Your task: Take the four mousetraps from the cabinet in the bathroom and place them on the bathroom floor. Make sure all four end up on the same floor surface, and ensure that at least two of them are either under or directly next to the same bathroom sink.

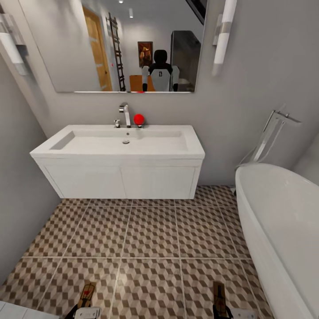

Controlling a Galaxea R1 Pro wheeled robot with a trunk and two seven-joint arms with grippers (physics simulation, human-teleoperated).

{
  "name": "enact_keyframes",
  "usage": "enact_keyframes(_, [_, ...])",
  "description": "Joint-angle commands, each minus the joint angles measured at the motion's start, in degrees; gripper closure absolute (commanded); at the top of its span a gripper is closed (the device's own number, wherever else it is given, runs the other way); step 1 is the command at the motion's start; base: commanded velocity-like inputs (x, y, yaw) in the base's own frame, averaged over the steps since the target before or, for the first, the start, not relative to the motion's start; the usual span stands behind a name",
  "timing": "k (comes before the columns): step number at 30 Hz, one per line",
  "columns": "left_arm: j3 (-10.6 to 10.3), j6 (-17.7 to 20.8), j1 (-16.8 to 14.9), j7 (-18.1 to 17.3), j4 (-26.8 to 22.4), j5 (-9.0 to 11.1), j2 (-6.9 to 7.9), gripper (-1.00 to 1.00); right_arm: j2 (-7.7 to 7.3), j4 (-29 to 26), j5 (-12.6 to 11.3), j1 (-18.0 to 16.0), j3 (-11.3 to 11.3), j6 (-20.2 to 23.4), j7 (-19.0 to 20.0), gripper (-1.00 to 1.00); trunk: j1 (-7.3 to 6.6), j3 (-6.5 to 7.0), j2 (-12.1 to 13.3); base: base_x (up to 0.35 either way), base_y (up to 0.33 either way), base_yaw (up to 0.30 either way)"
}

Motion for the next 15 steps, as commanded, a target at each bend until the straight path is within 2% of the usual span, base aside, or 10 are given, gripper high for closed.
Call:
enact_keyframes(1, [-0.49, -0.28, -0.08, 0.32, 0.20, 0.27, -0.03, 1.00, 0.02, 0.05, -0.21, -0.03, -0.15, -0.19, 0.27, 1.00, 0.01, -0.04, -0.02, 0.073, 0.000, 0.000])
enact_keyframes(12, [-0.36, -0.09, -0.08, 0.32, 0.05, 0.27, -0.03, 1.00, 0.00, 0.05, -0.21, -0.03, -0.12, -0.19, 0.27, 1.00, 0.01, -0.04, -0.02, 0.012, 0.000, 0.000])
enact_keyframes(13, [-0.23, 0.90, -0.08, 0.32, -0.02, 0.27, -0.03, 1.00, -0.02, 0.05, -0.20, -0.03, -0.16, -0.17, 0.27, 1.00, 0.01, -0.04, -0.02, 0.000, 0.000, 0.000])
enact_keyframes(15, [0.03, 8.71, -0.07, 0.26, -0.75, 0.22, -0.13, 1.00, -0.12, -0.44, 0.63, -0.03, -0.26, 0.26, 0.19, 1.00, 0.01, -0.04, -0.02, 0.000, 0.000, 0.000])
